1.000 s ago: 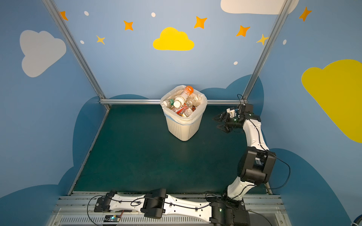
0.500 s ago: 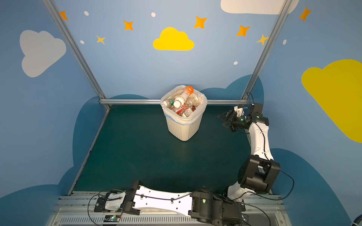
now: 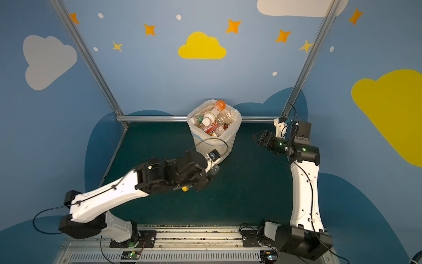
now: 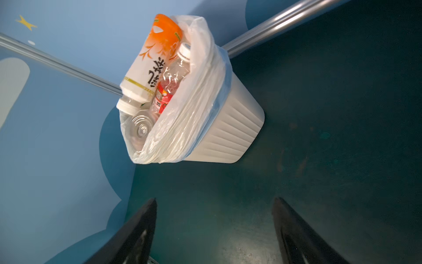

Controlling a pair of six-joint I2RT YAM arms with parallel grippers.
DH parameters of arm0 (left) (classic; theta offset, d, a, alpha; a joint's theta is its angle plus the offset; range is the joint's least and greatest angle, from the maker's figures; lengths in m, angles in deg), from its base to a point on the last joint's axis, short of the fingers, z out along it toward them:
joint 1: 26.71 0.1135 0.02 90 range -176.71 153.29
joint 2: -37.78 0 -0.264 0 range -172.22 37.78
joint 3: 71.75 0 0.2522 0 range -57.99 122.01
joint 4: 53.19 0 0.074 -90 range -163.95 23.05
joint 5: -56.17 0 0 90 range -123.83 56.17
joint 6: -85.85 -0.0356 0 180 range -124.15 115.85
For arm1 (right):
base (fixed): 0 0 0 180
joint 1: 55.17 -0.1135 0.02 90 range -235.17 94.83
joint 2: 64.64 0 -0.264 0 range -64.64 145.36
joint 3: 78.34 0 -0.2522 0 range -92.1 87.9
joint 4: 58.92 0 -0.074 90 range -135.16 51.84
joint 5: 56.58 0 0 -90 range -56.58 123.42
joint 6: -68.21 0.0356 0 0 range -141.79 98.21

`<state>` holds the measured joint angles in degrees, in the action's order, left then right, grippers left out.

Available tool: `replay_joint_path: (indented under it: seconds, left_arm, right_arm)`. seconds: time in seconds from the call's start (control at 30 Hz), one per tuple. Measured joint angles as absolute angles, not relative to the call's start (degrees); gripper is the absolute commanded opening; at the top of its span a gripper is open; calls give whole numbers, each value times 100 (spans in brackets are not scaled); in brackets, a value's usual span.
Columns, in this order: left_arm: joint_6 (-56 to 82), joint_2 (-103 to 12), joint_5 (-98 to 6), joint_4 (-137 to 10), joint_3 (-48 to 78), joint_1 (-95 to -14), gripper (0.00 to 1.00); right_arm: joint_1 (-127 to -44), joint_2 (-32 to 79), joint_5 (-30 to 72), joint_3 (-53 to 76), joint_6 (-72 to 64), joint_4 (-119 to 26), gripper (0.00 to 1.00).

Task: Throw the plastic bottles in the bin
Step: Throw the plastic bottle into the trash bin.

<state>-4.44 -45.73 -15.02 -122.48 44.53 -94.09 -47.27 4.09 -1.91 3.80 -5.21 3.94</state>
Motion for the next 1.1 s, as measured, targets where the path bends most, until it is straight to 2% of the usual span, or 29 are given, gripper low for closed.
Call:
replay_joint_path:
  seconds: [0.13, 0.3, 0.5, 0.73, 0.9, 0.93, 1.03, 1.1]
  left_arm:
    - [-444, -4118, -1349, -12137, 4880, -8709, 62]
    - [-860, -4577, -1460, -12001, 6329, -7907, 62]
    - [-1434, -6278, -2529, -11590, 8490, -6994, 62]
    - [-1981, -8819, -3963, -10449, 10280, -6674, 61]
    - [-1965, -9921, -4422, -9396, 10326, -6578, 71]
    - [-1874, -10039, -4483, -9265, 10324, -6550, 75]
    - [-1572, -10264, -4601, -9070, 10324, -6452, 97]
    - [-1430, -10273, -4544, -9053, 10322, -6412, 100]
  right_arm:
    - [-4998, 3, 187, 378, -582, 409, 81]
    - [-5223, 42, 469, 260, -575, 534, 80]
    - [-5470, 215, 644, 41, -499, 505, 81]
    - [-5619, 593, 762, 4, -510, 425, 81]
    - [-5641, 768, 854, 85, -543, 394, 80]
    - [-5643, 794, 856, 87, -551, 392, 81]
    - [-5660, 888, 858, 92, -556, 392, 81]
    - [-5691, 951, 856, 92, -554, 390, 81]
